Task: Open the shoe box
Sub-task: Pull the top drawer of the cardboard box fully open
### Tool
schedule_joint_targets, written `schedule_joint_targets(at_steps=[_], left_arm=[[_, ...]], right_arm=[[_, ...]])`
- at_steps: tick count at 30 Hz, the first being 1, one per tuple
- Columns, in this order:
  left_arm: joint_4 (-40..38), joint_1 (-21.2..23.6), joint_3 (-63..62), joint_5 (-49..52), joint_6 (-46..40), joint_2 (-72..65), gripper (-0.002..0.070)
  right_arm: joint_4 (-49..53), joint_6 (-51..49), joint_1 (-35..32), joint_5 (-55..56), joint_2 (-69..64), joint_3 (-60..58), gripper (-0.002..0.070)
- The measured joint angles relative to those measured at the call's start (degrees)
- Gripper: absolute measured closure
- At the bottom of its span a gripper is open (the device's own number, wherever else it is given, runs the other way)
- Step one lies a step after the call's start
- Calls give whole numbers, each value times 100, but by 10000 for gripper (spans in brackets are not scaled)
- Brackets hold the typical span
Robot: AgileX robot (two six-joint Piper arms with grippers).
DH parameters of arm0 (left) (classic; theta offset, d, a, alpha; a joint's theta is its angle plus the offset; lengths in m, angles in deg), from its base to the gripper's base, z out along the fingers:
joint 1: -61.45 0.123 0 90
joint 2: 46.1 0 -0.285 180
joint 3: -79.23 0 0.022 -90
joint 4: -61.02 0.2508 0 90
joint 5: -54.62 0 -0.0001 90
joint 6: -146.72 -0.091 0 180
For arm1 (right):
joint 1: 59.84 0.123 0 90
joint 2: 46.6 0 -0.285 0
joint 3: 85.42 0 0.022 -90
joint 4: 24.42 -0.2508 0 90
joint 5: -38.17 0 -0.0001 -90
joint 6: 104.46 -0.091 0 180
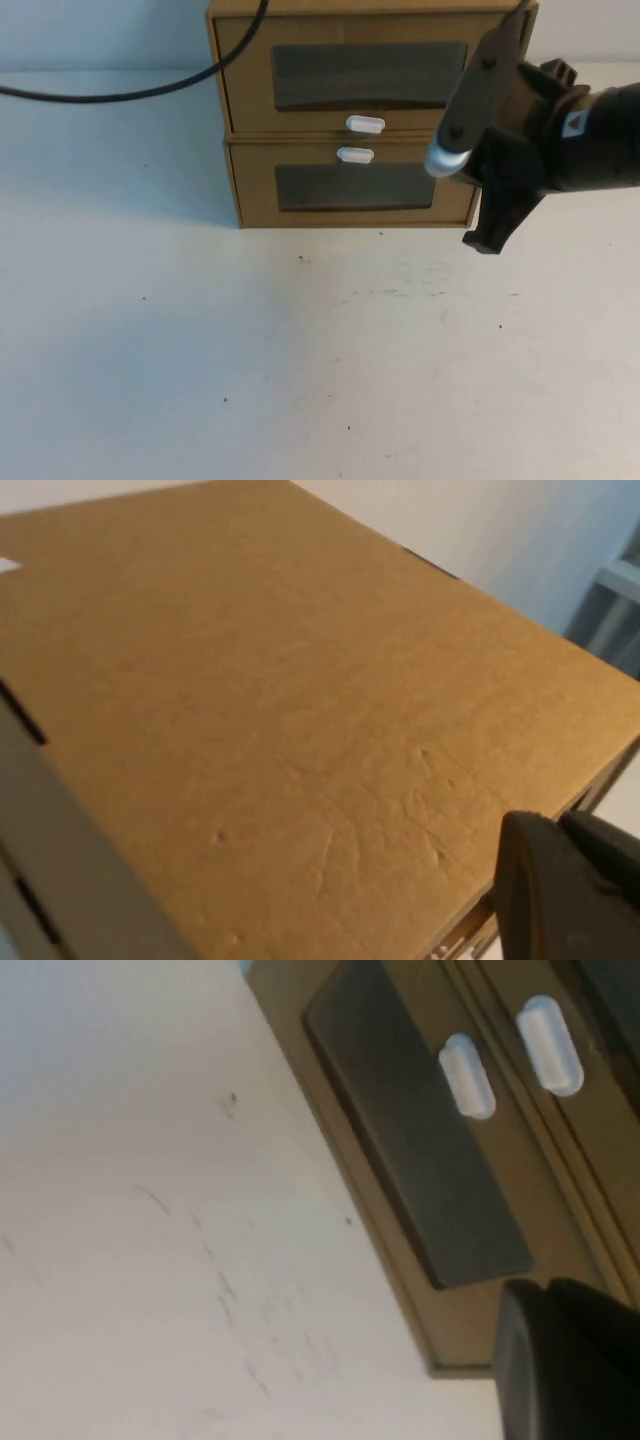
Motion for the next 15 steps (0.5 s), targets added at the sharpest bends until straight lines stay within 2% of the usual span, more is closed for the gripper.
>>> schedule_joint_targets(at_steps=[4,7,11,15], left_arm=[[-235,0,-1161,691,390,-993,680],[-255,0,-1726,823,676,-1510,680],[-255,-21,-1969,823,912,-1811,680],[-255,-105,-1994,878,1048,-1955,680]], right_arm=[[2743,-1735,379,-10,-352,440,690],[4307,-2835,565,-118,-602,838,690],[6407,-3803,948,-144,-790,1047,690],[8988,-5480,1288,-6,-885,1071,690]])
